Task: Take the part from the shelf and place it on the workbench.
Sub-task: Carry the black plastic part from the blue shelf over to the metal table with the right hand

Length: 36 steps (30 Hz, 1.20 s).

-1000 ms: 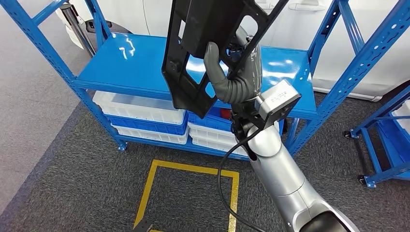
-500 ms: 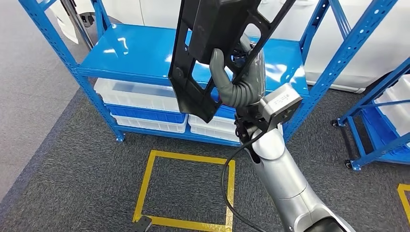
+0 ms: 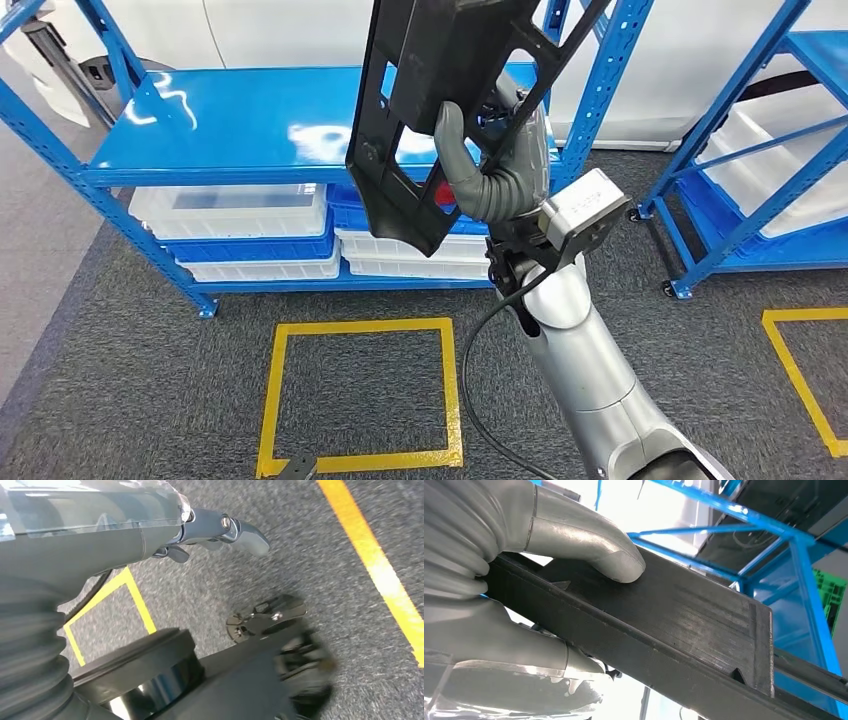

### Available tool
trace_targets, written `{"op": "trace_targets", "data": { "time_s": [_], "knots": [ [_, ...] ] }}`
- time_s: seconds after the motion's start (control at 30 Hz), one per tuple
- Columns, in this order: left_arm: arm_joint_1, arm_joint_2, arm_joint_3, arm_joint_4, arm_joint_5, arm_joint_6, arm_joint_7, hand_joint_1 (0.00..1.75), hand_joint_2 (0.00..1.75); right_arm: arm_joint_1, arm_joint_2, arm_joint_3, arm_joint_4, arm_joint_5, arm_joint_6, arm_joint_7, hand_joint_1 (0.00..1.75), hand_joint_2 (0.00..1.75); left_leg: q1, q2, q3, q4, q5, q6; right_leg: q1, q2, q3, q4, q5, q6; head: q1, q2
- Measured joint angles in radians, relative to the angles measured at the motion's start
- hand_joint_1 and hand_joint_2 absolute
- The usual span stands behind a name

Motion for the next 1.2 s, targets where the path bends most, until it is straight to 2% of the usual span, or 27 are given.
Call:
{"op": "trace_targets", "data": {
  "time_s": [0.03, 0.1, 0.17, 0.23, 0.3, 0.37, 0.4, 0.43, 0.47, 0.5, 0.53, 0.57, 0.6, 0.63, 0.7, 0.73, 0.8, 0.83, 0.87, 0.9, 0.93, 0.97, 1.0, 1.07, 1.13, 1.17, 1.2],
  "knots": [
    [0.000, 0.000, 0.000, 0.000, 0.000, 0.001, 0.000, 0.00, 1.75, -0.001, 0.001, 0.000, 0.000, 0.000, 0.001, 0.000, 1.69, 1.75, 0.002, -0.020, 0.034, -0.060, 0.016, 0.002, -0.001, 0.011, -0.005, 0.004, -0.001, 0.005, 0.000, 0.000],
    [0.001, 0.000, 0.000, 0.000, 0.001, 0.002, 0.000, 0.00, 1.75, 0.001, 0.002, -0.001, 0.002, -0.001, 0.005, -0.001, 1.69, 1.75, 0.003, -0.044, 0.060, -0.109, 0.014, 0.006, -0.003, 0.031, -0.017, 0.009, 0.003, 0.018, 0.000, 0.000],
    [0.001, -0.001, 0.000, 0.000, 0.002, 0.003, 0.000, 0.00, 1.75, 0.004, 0.003, -0.005, 0.003, -0.001, 0.011, -0.001, 1.69, 1.75, 0.003, -0.026, 0.060, -0.121, 0.014, 0.014, -0.006, 0.048, -0.027, 0.011, 0.008, 0.031, 0.000, 0.000],
    [-0.003, -0.002, 0.000, 0.000, 0.004, 0.004, -0.001, 0.00, 1.75, 0.005, 0.003, -0.009, 0.003, -0.001, 0.013, -0.002, 1.69, 1.75, 0.006, -0.005, 0.061, -0.133, 0.016, 0.028, -0.003, 0.021, -0.048, 0.044, -0.014, 0.041, 0.000, 0.000],
    [-0.003, -0.003, 0.000, 0.000, 0.004, 0.004, -0.002, 0.00, 1.75, 0.005, 0.003, -0.012, 0.004, -0.001, 0.013, -0.003, 1.69, 1.75, 0.004, 0.016, 0.060, -0.137, 0.018, 0.037, -0.001, -0.027, -0.100, 0.153, -0.071, 0.050, 0.000, 0.000],
    [0.000, -0.002, 0.000, 0.000, 0.004, 0.004, -0.002, 0.00, 1.75, 0.009, 0.003, -0.013, 0.005, -0.001, 0.013, -0.003, 1.69, 1.75, 0.000, 0.038, 0.057, -0.134, 0.017, 0.040, -0.003, -0.046, -0.161, 0.281, -0.120, 0.054, 0.000, 0.000],
    [0.001, -0.002, 0.000, 0.000, 0.004, 0.004, -0.002, 0.00, 1.75, 0.011, 0.002, -0.013, 0.007, -0.001, 0.013, -0.002, 1.69, 1.75, -0.002, 0.050, 0.055, -0.132, 0.016, 0.040, -0.003, -0.049, -0.175, 0.310, -0.122, 0.053, 0.001, 0.000],
    [0.000, -0.002, 0.000, 0.000, 0.004, 0.004, -0.002, 0.00, 1.75, 0.012, 0.002, -0.013, 0.008, -0.001, 0.013, -0.002, 1.69, 1.75, -0.004, 0.061, 0.054, -0.129, 0.016, 0.041, -0.003, -0.051, -0.166, 0.296, -0.105, 0.051, 0.001, 0.000],
    [-0.001, -0.002, 0.000, 0.000, 0.004, 0.004, -0.002, 0.00, 1.75, 0.012, 0.002, -0.013, 0.009, -0.001, 0.013, -0.002, 1.69, 1.75, -0.006, 0.071, 0.054, -0.127, 0.015, 0.041, -0.002, -0.056, -0.139, 0.244, -0.073, 0.047, 0.001, 0.000],
    [-0.002, -0.002, 0.000, 0.000, 0.004, 0.004, -0.002, 0.00, 1.75, 0.011, 0.002, -0.014, 0.009, -0.001, 0.013, -0.002, 1.69, 1.75, -0.008, 0.080, 0.054, -0.126, 0.014, 0.041, 0.002, -0.075, -0.100, 0.168, -0.039, 0.041, 0.001, 0.000],
    [-0.002, -0.003, 0.000, 0.000, 0.004, 0.004, -0.002, 0.00, 1.75, 0.010, 0.002, -0.014, 0.009, -0.001, 0.013, -0.002, 1.69, 1.75, -0.011, 0.088, 0.055, -0.125, 0.013, 0.040, 0.010, -0.104, -0.063, 0.097, -0.015, 0.032, 0.001, 0.000],
    [-0.002, -0.003, 0.000, 0.000, 0.004, 0.004, -0.002, 0.00, 1.75, 0.009, 0.003, -0.014, 0.009, -0.001, 0.013, -0.003, 1.69, 1.75, -0.013, 0.096, 0.054, -0.124, 0.013, 0.037, 0.017, -0.127, -0.039, 0.046, -0.001, 0.024, 0.000, 0.000],
    [-0.001, -0.003, 0.000, 0.000, 0.004, 0.004, -0.002, 0.00, 1.75, 0.008, 0.003, -0.014, 0.009, -0.001, 0.014, -0.003, 1.69, 1.75, -0.015, 0.106, 0.054, -0.124, 0.014, 0.034, 0.024, -0.143, -0.029, 0.020, 0.002, 0.018, 0.000, 0.000],
    [-0.001, -0.003, 0.000, 0.000, 0.004, 0.004, -0.002, 0.00, 1.75, 0.008, 0.003, -0.014, 0.009, -0.001, 0.014, -0.003, 1.69, 1.75, -0.017, 0.116, 0.054, -0.125, 0.015, 0.030, 0.029, -0.144, -0.031, 0.017, 0.002, 0.013, 0.000, 0.000],
    [-0.002, -0.003, 0.000, 0.000, 0.003, 0.004, -0.002, 0.00, 1.75, 0.008, 0.003, -0.015, 0.009, -0.001, 0.014, -0.003, 1.69, 1.75, -0.017, 0.129, 0.054, -0.122, 0.011, 0.022, 0.025, -0.117, -0.035, 0.011, 0.011, 0.003, 0.000, 0.000],
    [-0.003, -0.003, 0.000, 0.000, 0.002, 0.003, -0.002, 0.00, 1.75, 0.008, 0.003, -0.016, 0.009, -0.001, 0.014, -0.003, 1.69, 1.75, -0.016, 0.116, 0.049, -0.110, -0.001, 0.018, 0.021, -0.105, -0.036, 0.008, 0.016, -0.003, 0.000, 0.000],
    [-0.002, -0.002, 0.000, 0.000, -0.001, 0.003, -0.001, 0.00, 1.75, 0.007, 0.002, -0.016, 0.010, -0.002, 0.015, -0.006, 1.69, 1.75, -0.012, 0.065, 0.012, -0.025, -0.057, 0.011, 0.014, -0.081, -0.037, 0.003, 0.025, -0.013, 0.000, 0.000],
    [0.000, -0.002, 0.000, 0.000, -0.002, 0.003, -0.001, 0.00, 1.75, 0.008, 0.002, -0.016, 0.011, -0.004, 0.016, -0.007, 1.69, 1.75, -0.012, 0.044, -0.017, 0.045, -0.091, 0.009, 0.014, -0.067, -0.039, 0.003, 0.028, -0.016, 0.000, 0.000],
    [0.002, -0.002, 0.000, 0.000, -0.002, 0.003, 0.000, 0.00, 1.75, 0.011, 0.002, -0.016, 0.013, -0.006, 0.017, -0.009, 1.69, 1.75, -0.012, 0.034, -0.047, 0.112, -0.117, 0.008, 0.014, -0.052, -0.041, 0.004, 0.029, -0.017, 0.000, 0.000],
    [0.003, -0.002, 0.000, 0.000, -0.002, 0.003, 0.002, 0.00, 1.75, 0.014, 0.002, -0.016, 0.015, -0.008, 0.017, -0.009, 1.69, 1.75, -0.012, 0.030, -0.066, 0.156, -0.127, 0.008, 0.014, -0.037, -0.042, 0.005, 0.031, -0.018, 0.000, 0.000],
    [0.004, -0.002, 0.000, 0.000, -0.003, 0.003, 0.002, 0.00, 1.75, 0.016, 0.002, -0.016, 0.017, -0.010, 0.017, -0.010, 1.69, 1.75, -0.012, 0.027, -0.068, 0.163, -0.116, 0.009, 0.015, -0.021, -0.043, 0.007, 0.032, -0.017, 0.000, 0.000],
    [0.004, -0.001, 0.000, 0.000, -0.003, 0.003, 0.003, 0.00, 1.75, 0.018, 0.002, -0.016, 0.018, -0.011, 0.017, -0.010, 1.69, 1.75, -0.012, 0.023, -0.050, 0.126, -0.087, 0.012, 0.015, -0.005, -0.043, 0.009, 0.032, -0.017, 0.000, 0.000],
    [0.003, -0.001, 0.000, 0.000, -0.003, 0.004, 0.003, 0.00, 1.75, 0.019, 0.002, -0.016, 0.019, -0.012, 0.018, -0.011, 1.69, 1.75, -0.012, 0.011, -0.018, 0.058, -0.047, 0.017, 0.015, 0.010, -0.043, 0.012, 0.032, -0.016, 0.000, 0.000],
    [0.002, 0.002, 0.000, 0.000, -0.003, 0.004, 0.003, 0.00, 1.75, 0.018, 0.002, -0.016, 0.020, -0.013, 0.018, -0.013, 1.69, 1.75, -0.009, -0.035, 0.043, -0.069, 0.003, 0.026, 0.015, 0.035, -0.048, 0.018, 0.033, -0.010, 0.000, 0.000],
    [0.000, 0.005, 0.000, 0.000, -0.003, 0.004, 0.003, 0.00, 1.75, 0.018, 0.001, -0.017, 0.020, -0.013, 0.018, -0.015, 1.69, 1.75, -0.009, -0.057, 0.062, -0.116, 0.006, 0.029, 0.009, 0.057, -0.060, 0.020, 0.039, 0.002, 0.000, 0.000],
    [-0.001, 0.005, 0.000, 0.000, -0.004, 0.003, 0.003, 0.00, 1.75, 0.019, 0.001, -0.019, 0.020, -0.014, 0.018, -0.016, 1.69, 1.75, -0.009, -0.049, 0.064, -0.124, 0.008, 0.030, 0.007, 0.068, -0.066, 0.020, 0.043, 0.009, 0.000, 0.000],
    [-0.002, 0.004, 0.000, 0.000, -0.004, 0.003, 0.003, 0.00, 1.75, 0.020, 0.000, -0.020, 0.020, -0.014, 0.018, -0.016, 1.69, 1.75, -0.007, -0.037, 0.065, -0.130, 0.010, 0.033, 0.007, 0.068, -0.070, 0.020, 0.044, 0.016, 0.000, 0.000]
  ]
}}
